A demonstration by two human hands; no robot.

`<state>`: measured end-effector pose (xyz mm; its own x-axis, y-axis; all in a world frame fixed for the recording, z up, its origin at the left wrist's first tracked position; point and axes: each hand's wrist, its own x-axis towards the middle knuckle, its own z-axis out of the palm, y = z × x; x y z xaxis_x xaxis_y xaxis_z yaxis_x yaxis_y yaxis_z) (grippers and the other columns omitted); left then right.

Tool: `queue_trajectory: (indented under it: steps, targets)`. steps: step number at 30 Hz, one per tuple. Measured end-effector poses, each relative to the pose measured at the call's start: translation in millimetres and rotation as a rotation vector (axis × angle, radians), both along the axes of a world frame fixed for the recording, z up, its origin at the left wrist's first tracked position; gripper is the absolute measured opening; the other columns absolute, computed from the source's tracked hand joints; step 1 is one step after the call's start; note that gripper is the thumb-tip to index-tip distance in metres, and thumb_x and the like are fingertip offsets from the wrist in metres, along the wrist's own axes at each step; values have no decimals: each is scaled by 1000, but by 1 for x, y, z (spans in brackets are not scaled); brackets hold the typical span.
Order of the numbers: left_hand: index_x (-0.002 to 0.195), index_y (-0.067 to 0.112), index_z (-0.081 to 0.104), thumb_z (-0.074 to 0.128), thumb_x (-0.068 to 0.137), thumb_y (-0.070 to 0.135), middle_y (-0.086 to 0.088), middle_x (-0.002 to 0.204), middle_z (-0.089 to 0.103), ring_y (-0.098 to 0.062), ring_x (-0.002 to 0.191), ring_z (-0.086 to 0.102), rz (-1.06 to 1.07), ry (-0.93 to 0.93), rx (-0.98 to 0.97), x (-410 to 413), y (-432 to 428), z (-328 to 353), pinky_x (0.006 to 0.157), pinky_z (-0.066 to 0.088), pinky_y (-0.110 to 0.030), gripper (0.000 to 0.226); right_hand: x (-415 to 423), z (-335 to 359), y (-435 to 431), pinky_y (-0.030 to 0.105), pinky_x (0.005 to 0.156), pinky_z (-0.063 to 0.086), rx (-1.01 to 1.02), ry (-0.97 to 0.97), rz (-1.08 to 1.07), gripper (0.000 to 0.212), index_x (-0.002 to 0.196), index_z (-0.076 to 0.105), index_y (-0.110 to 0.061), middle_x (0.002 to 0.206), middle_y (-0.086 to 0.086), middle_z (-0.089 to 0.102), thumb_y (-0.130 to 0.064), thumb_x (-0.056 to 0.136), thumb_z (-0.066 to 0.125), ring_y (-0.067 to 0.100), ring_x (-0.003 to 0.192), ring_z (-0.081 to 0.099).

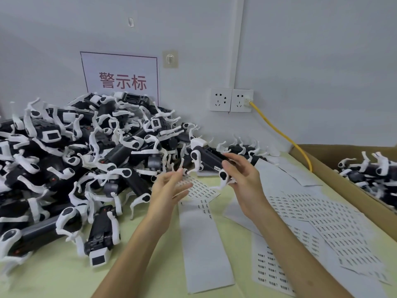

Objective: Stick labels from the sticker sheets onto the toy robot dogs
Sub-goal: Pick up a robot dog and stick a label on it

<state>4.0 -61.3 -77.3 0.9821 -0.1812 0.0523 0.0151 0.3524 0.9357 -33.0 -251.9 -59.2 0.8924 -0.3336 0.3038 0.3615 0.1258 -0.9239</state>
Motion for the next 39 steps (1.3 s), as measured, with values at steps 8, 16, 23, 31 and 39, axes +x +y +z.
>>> queue_trajectory:
  steps: [8,16,23,31,39]
  targets:
    - [129,26,70,55,97,59,5,123,75,-21,119,67,-144,-111,225,-3,1,2,92,47,-31,49,-5,-5,12,32,93,55,-329,-111,169,43,126,66,-17,122,-6,70,-17,84,77,17,111,69]
    - [108,37,80,55,97,60,5,114,78,-13,110,72,-96,-19,166,-2,1,1,100,47,-39,36,-2,-6,4,25,95,52,-446,-25,320,37,128,69,-19,122,-2,73,0,98,58,14,118,66]
    - [80,12,80,66,99,36,2,75,76,-8,68,66,189,-91,298,0,2,-2,70,44,-23,34,6,-32,-4,40,104,36,-1321,337,49,44,130,63,-37,123,-10,53,-54,90,67,11,120,41]
    - [66,19,78,69,95,36,1,62,73,-6,53,66,245,-134,473,0,4,-4,59,46,-19,35,4,-29,2,41,112,24,-1361,406,132,49,135,56,-32,141,-7,41,-49,91,69,18,136,29]
    - [54,27,72,66,95,44,8,52,65,-2,48,53,281,-99,592,4,6,-8,60,41,-29,44,3,-29,2,34,102,37,-1171,386,120,26,107,63,-33,117,-11,60,-32,85,77,11,116,50]
